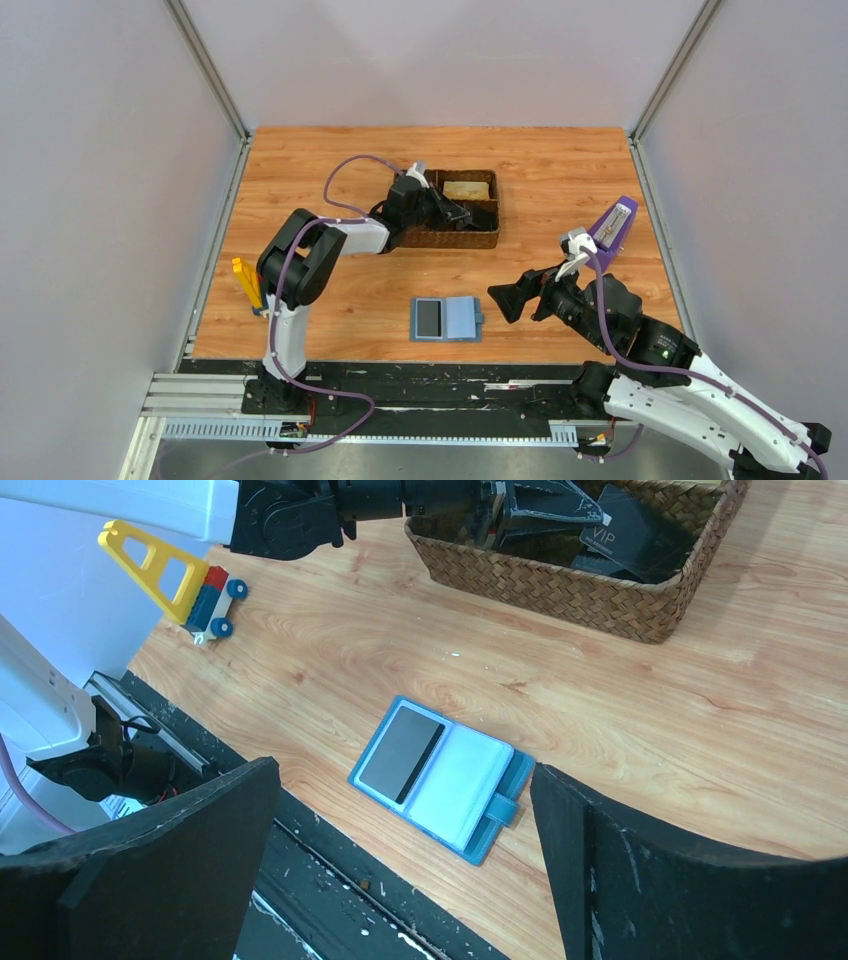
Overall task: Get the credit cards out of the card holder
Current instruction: Place the credit card in the storage box, then remove the credit card from the card holder.
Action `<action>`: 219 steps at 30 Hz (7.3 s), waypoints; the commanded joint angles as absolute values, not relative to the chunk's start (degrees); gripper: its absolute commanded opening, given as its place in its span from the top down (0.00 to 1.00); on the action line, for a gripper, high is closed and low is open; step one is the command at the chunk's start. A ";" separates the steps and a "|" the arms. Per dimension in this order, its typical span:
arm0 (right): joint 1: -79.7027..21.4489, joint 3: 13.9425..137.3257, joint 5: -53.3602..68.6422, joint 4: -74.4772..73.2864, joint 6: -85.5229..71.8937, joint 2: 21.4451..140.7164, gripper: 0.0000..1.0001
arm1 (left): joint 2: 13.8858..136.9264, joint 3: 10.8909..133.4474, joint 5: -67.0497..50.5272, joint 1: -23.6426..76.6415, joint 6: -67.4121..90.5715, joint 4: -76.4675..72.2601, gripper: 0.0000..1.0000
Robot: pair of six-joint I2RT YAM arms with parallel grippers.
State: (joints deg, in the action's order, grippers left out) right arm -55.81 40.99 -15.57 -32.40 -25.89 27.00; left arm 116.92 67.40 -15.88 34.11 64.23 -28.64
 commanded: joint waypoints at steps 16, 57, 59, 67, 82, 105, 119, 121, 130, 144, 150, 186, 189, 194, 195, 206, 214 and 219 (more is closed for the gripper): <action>-56.01 42.84 -17.34 -32.22 -26.85 26.30 0.00 | 117.82 72.59 -14.99 34.45 59.43 -19.82 0.64; -56.02 40.49 -5.83 -25.64 -48.56 52.16 0.39 | 87.26 69.84 -19.01 33.46 37.74 28.38 0.57; -56.02 39.97 -4.08 -22.73 -47.91 54.46 0.47 | 83.71 65.37 -20.50 33.40 37.75 27.75 0.58; -56.00 36.14 -1.04 -12.45 -49.29 60.31 0.70 | 79.32 48.92 -26.18 33.46 40.57 18.80 0.68; -54.33 34.34 4.22 -3.20 -47.40 72.42 0.71 | 88.34 37.14 -32.58 33.98 46.42 1.33 0.85; -49.91 30.40 8.26 3.78 -46.43 78.87 0.73 | 91.67 34.26 -30.49 34.50 46.88 1.98 0.88; -48.61 29.47 9.58 6.42 -45.62 80.90 0.79 | 91.81 34.67 -30.41 34.53 46.70 2.52 0.88; -48.66 29.64 9.58 6.37 -45.62 81.30 0.79 | 91.64 34.63 -30.47 34.54 46.68 2.63 0.88; -48.68 30.52 10.13 6.24 -45.48 84.30 0.80 | 90.78 34.60 -30.45 34.55 46.52 2.52 0.88; -47.80 26.90 13.75 12.94 -46.33 83.88 0.99 | 92.31 34.53 -30.13 34.58 46.49 2.37 0.88; -46.57 25.44 13.73 11.20 -46.85 79.79 1.00 | 92.72 35.07 -28.11 34.61 45.19 4.87 0.87; -41.04 31.41 13.41 -14.96 -29.32 52.87 1.00 | 82.14 44.25 -30.82 35.81 45.01 15.84 0.63; -41.37 33.23 8.80 -14.74 -22.34 51.97 1.00 | 79.29 46.25 -32.67 35.83 46.93 16.41 0.59; -45.34 32.06 0.30 -9.31 -9.37 48.18 1.00 | 75.56 48.54 -35.24 35.82 52.29 16.52 0.56; -47.03 31.09 -3.15 -7.52 -5.58 47.00 1.00 | 74.17 48.66 -35.62 35.84 52.91 16.30 0.55; -67.27 24.92 -25.10 6.53 18.40 45.27 1.00 | 63.72 44.68 -34.83 35.79 70.71 5.84 0.41; -72.53 27.07 -30.24 8.31 18.47 49.86 1.00 | 65.03 43.15 -35.00 35.84 72.55 4.11 0.39; -74.35 27.92 -31.97 8.27 18.14 51.33 1.00 | 67.30 42.66 -34.82 35.82 73.13 3.47 0.39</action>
